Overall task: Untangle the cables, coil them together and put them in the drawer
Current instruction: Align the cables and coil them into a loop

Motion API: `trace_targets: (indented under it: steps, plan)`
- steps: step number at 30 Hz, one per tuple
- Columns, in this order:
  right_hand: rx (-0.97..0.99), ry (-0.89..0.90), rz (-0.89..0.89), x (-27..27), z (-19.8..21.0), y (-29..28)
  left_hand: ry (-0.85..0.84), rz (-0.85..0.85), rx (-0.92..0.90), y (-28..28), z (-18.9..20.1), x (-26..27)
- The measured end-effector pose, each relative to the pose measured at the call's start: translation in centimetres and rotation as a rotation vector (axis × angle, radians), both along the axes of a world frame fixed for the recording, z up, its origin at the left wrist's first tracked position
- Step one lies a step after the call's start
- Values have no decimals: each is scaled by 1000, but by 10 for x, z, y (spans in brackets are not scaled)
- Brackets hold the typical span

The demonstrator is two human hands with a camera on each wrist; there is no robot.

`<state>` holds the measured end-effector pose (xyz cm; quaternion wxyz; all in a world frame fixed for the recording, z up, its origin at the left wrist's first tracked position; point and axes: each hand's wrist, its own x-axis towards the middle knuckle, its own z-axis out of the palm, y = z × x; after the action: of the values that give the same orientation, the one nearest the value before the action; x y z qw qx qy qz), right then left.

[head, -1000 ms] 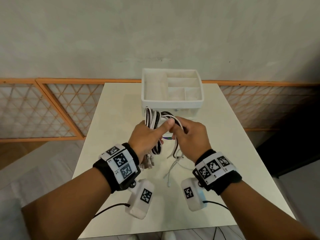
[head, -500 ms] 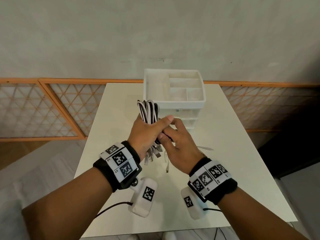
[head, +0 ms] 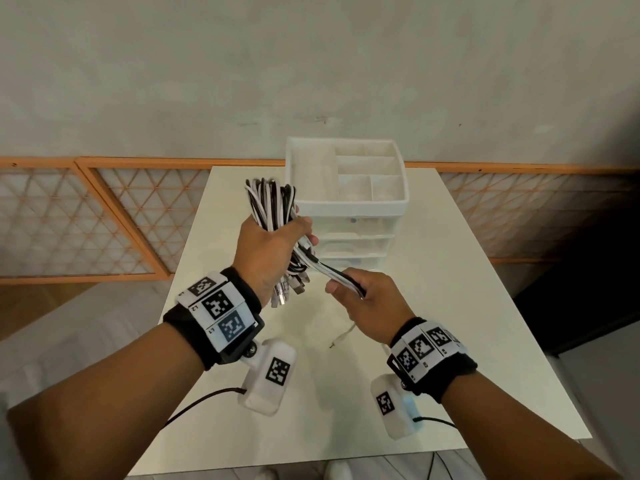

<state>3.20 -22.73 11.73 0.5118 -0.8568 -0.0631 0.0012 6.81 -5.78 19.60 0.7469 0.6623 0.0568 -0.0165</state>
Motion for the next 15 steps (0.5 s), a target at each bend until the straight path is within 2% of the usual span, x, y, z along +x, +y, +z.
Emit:
trace_targets:
  steps: [2, 4, 5, 8, 11, 15]
  plan:
    - [-3, 107, 12, 0, 6, -4, 10, -73, -94, 6, 3, -1]
    - [-95, 250, 33, 4, 10, -12, 21, -248, -203, 14, 5, 0]
    - [-164, 298, 42, 8, 12, -16, 19, -360, -180, 16, 6, -2]
    - [-407, 274, 48, 20, 27, -20, 0, -640, 175, 12, 6, -16]
    - [-578, 161, 6, 26, 40, -13, -1, -685, 490, -1, 1, -26]
    - [-630, 33, -15, 31, 49, -6, -10, -628, 540, -12, -7, -29]
